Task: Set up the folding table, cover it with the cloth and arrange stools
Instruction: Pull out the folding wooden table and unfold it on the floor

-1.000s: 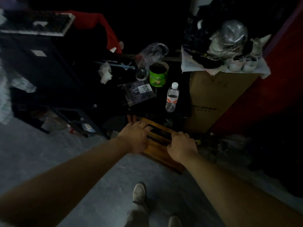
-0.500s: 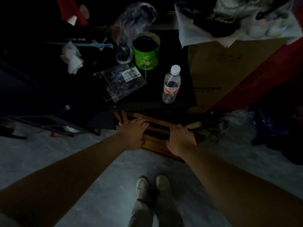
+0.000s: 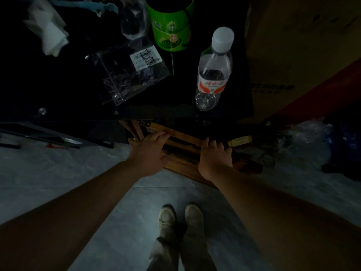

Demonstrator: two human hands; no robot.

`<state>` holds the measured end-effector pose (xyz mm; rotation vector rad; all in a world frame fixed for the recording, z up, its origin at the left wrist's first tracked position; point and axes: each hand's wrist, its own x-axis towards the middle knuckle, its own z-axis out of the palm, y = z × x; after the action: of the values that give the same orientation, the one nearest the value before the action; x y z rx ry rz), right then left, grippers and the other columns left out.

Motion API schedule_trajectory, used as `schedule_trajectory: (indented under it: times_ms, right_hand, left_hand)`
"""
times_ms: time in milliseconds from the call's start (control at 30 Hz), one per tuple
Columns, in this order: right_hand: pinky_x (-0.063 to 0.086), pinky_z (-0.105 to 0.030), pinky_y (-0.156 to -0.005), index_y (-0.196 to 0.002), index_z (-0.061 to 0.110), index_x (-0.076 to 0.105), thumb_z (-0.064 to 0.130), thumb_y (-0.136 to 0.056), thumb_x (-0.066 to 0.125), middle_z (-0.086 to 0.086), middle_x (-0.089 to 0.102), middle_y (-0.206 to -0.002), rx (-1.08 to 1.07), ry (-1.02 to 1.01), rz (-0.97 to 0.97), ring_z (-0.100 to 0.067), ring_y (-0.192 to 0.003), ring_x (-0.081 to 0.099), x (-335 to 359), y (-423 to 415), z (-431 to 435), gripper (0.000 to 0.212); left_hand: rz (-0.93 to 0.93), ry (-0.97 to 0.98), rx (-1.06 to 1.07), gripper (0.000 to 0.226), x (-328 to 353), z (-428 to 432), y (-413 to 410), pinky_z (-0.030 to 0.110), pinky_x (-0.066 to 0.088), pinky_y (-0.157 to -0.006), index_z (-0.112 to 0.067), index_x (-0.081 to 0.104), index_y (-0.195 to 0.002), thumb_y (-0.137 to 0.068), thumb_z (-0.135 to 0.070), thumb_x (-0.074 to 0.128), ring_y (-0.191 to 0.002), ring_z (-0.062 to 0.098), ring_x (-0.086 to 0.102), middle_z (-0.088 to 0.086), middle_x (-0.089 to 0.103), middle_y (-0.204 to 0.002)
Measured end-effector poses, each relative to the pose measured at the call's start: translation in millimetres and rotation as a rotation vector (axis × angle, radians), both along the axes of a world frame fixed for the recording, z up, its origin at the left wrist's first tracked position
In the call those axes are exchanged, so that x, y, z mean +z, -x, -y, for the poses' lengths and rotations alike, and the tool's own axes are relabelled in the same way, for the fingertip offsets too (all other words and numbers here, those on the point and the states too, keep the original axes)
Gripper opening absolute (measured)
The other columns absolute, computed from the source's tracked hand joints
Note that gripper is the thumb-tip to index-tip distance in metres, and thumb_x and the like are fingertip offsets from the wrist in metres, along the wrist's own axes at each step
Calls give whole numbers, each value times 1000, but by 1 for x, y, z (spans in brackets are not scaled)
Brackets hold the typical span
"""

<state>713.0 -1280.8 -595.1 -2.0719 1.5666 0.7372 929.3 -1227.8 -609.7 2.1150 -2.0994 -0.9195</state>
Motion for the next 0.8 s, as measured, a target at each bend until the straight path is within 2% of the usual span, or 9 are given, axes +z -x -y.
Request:
schedule_trajectory:
  times_ms: [100,167,233,300,400,467,600,667,800]
  right_hand:
    - [35,-58,-106,-154,3,16,23,-97,46,-19,35,-150,50,37,-55,-41,-135,37,-1,-3,-1,68]
    - [40,-58,-103,-151,2,25,20,-97,45,-19,42,-144,94,40,-83,-40,-129,43,0,-4,-6,60]
    - [43,-57,-99,-147,3,31,19,-98,44,-18,47,-139,112,43,-97,-39,-126,47,1,-5,-12,53]
    - [44,-56,-97,-143,5,39,17,-99,42,-16,51,-135,104,35,-92,-38,-124,49,4,-7,-19,45]
    - [45,-58,-95,-139,6,43,15,-98,43,-16,53,-132,105,-18,-85,-39,-121,52,4,-10,-32,42]
    - [45,-58,-96,-140,7,43,15,-98,43,-16,53,-133,104,-53,-66,-40,-121,52,0,-8,-39,43]
    - [45,-51,-100,-145,8,35,22,-103,40,-17,50,-139,69,-113,31,-38,-125,51,-16,-3,-48,45]
    - [44,-49,-99,-145,9,33,25,-103,39,-17,50,-139,35,-140,91,-37,-125,51,-23,-2,-53,46]
    - [43,-47,-98,-139,11,38,29,-98,48,-15,55,-135,-18,-104,117,-36,-122,54,-30,-4,-63,46]
  left_hand:
    - [-171,30,124,71,-7,-4,3,36,28,-120,-12,38,-153,-91,-22,70,-145,24,34,8,33,-159]
    - [-306,-19,318,66,-7,-7,7,33,34,-116,-15,42,-150,-92,-20,71,-136,20,43,6,42,-151]
    - [-490,-93,637,57,-4,-7,12,29,49,-100,-18,48,-145,-92,-18,71,-115,13,57,0,56,-132]
    - [-705,-142,969,42,-3,-8,16,23,53,-79,-19,54,-136,-96,-19,66,-101,8,61,-6,61,-113]
    - [-1143,-204,1419,18,-7,-8,12,33,57,-74,-11,60,-115,-103,-22,54,-102,23,64,3,66,-99]
    - [-1282,-215,1638,18,-13,-9,10,40,58,-70,-9,61,-101,-104,-24,52,-92,26,65,7,66,-92]
    - [-1460,-229,1795,28,-24,-17,5,53,49,-94,-10,61,-110,-104,-34,48,-102,32,64,15,64,-118]
    - [-1599,-203,1805,39,-27,-20,4,53,46,-100,-6,61,-118,-105,-37,42,-110,35,64,18,66,-119]
    - [-1687,-149,1830,42,-29,-21,5,45,49,-81,-2,59,-115,-104,-37,38,-110,34,64,17,68,-102]
